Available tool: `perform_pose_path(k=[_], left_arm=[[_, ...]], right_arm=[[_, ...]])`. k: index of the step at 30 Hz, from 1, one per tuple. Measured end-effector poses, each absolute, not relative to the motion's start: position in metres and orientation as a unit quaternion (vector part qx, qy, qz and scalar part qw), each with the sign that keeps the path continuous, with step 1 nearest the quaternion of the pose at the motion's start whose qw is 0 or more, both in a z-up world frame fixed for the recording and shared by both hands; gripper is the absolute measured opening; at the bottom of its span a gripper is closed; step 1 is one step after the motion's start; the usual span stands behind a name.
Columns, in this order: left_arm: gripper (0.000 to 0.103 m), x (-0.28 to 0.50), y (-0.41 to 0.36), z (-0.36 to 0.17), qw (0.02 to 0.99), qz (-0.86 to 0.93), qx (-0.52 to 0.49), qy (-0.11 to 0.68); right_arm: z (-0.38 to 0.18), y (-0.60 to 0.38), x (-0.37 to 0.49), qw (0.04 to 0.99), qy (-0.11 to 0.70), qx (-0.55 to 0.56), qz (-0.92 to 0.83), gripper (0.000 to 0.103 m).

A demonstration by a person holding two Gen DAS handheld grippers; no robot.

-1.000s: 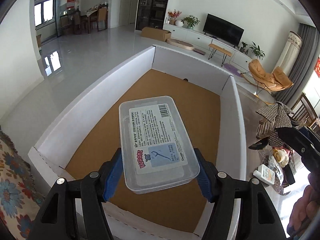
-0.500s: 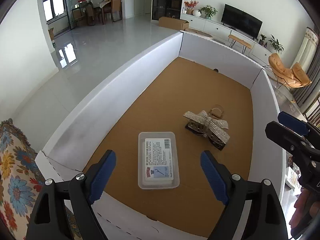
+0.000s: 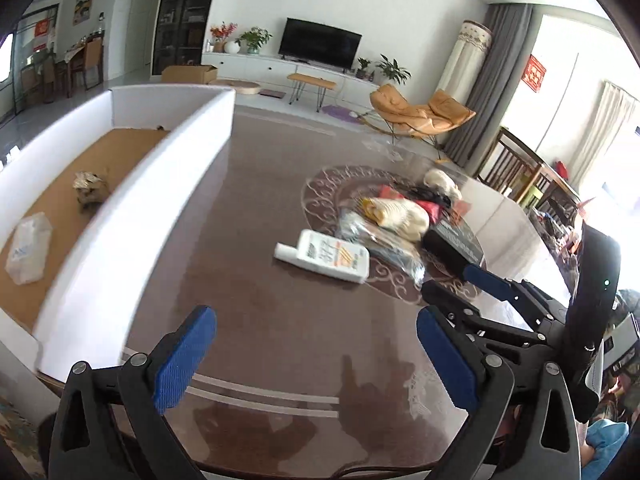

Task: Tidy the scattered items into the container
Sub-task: 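Move the left tool back to the table toward the white sunscreen bottle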

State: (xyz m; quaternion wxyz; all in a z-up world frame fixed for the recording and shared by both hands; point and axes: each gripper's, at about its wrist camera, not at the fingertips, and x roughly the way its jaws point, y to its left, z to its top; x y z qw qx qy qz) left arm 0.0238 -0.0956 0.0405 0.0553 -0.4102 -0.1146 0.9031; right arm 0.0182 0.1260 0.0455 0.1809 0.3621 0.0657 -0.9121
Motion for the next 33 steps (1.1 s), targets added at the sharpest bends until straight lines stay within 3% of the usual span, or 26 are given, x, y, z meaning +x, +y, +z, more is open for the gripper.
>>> perform_pose_path(k=[4,8,17,33], left_arm=[[0.102,0.009,-0.041,-0.003,0.065,0.888,-0.453,-0.043],[0.102,0.007,-0.03,-0.026,0.059,0.879,-0.472,-0.029],[0.103,-0.012,-0.036,-0.039,0.022,0.876,-0.481,-0.011],[0.103,-0.051,-0.036,-0.042,0.003,0.884,-0.467,0.001]], right_arm=[[0.014,0.21,0.03,0.087,0.068,0.4,-0.91,0.068],[0.004,0.246,0.039,0.061,0.066,0.406,-0.909,0.068],[-0.015,0.203,0.023,0.096,0.091,0.423,-0.896,0.068],[-0.018,0.197,0.012,0.109,0.057,0.424,-0.897,0.071]])
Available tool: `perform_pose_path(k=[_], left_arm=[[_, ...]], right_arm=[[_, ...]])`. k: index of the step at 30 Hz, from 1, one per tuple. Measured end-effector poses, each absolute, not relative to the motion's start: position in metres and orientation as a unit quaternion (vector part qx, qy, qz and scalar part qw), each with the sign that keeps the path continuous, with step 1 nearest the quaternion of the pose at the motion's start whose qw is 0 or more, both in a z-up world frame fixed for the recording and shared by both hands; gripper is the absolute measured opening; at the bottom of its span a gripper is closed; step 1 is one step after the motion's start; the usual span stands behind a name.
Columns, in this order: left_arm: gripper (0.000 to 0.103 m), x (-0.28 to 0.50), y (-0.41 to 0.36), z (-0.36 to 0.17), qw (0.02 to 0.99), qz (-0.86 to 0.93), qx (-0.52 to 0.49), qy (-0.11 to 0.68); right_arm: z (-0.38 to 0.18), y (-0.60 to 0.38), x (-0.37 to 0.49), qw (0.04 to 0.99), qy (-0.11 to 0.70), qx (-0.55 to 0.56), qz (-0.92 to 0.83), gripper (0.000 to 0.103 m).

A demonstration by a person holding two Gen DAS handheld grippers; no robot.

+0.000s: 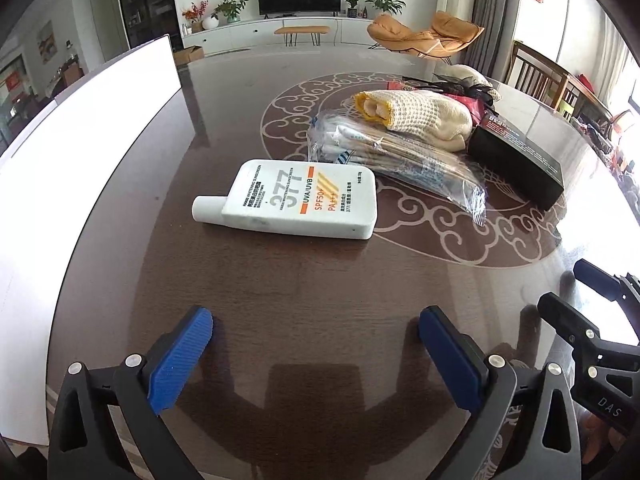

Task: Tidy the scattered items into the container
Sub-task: 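Move the left tool back to the table toward the white sunscreen bottle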

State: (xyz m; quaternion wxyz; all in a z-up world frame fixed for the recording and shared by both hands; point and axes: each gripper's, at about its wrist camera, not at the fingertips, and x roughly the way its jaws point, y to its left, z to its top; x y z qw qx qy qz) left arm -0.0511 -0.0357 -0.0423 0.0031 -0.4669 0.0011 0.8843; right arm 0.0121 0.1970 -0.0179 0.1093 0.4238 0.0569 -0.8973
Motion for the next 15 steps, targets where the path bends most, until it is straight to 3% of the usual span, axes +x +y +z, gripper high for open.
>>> perform_pose_path(k=[15], left_arm=[[0.103,-0.077,-0.033,-0.039,-0.004,0.886,-0.463,-0.003]], right_arm=[[-0.018,0.197,0.011,0.109,0.056,0.424,-0.897,0.071]])
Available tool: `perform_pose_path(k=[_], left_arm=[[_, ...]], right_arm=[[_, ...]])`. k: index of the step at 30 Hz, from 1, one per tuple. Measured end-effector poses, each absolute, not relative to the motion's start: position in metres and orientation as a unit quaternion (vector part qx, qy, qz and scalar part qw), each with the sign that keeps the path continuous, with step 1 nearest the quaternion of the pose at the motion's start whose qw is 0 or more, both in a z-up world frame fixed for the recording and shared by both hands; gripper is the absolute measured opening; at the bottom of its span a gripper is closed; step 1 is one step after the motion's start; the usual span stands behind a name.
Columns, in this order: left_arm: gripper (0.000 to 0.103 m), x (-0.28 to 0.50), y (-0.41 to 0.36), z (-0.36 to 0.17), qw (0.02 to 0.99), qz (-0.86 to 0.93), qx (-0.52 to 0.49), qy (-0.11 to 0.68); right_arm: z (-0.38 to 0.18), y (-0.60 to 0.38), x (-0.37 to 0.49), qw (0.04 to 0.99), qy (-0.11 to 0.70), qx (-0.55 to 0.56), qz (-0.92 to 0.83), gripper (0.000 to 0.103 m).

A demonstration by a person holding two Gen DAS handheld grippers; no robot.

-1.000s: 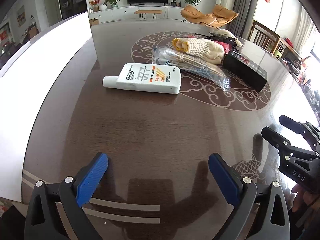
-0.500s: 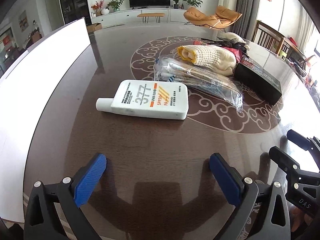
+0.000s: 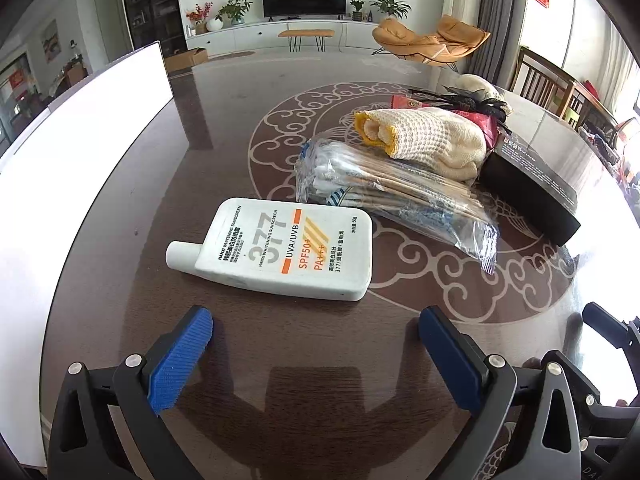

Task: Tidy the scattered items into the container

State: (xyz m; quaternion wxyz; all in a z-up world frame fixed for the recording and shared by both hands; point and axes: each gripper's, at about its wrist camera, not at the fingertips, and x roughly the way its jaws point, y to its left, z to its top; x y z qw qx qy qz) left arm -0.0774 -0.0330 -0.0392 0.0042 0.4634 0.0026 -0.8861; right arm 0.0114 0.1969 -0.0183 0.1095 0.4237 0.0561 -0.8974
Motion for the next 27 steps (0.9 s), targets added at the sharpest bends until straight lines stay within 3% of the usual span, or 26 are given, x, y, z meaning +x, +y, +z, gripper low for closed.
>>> perform_pose_path(k=[27], left_arm=[[0.103,-0.089,-0.031,-0.038,0.018,-0.89,0.455,0.01]], right_arm=[[-0.019,0.197,0.012,0.11,0.056,0.424,-0.898,0.071]])
